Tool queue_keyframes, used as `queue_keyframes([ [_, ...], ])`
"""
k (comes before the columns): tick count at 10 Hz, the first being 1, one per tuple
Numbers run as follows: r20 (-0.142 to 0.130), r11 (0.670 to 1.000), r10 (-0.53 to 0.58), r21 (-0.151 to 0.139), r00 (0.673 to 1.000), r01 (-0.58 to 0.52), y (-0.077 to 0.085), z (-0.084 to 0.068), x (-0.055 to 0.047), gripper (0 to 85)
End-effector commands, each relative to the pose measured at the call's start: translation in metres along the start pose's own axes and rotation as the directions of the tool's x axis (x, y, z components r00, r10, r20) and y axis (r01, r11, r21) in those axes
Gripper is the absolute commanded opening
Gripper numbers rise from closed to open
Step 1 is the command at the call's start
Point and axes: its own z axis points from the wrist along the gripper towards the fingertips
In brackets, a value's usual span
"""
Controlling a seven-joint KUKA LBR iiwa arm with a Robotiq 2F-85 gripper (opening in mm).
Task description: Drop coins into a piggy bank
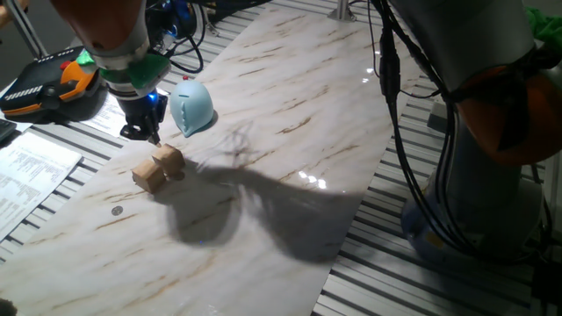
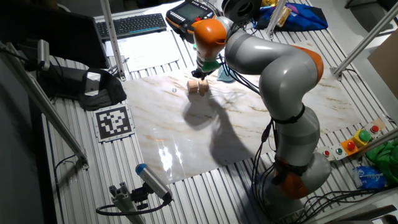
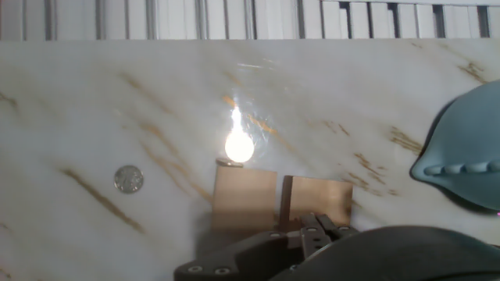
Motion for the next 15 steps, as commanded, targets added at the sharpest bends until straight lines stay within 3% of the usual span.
queue_keyframes([
  [1,-0.001,1.000,0.001,-0.014,1.000,-0.001,0.0003,0.0022,-0.0018,0.0],
  [4,-0.003,1.000,0.012,-0.023,1.000,-0.012,0.0012,0.0011,-0.0013,0.0],
  [9,0.000,1.000,0.004,0.010,1.000,-0.004,0.0012,0.0011,-0.0013,0.0],
  [15,0.007,1.000,0.027,0.013,1.000,-0.027,0.0012,0.0011,-0.0013,0.0],
])
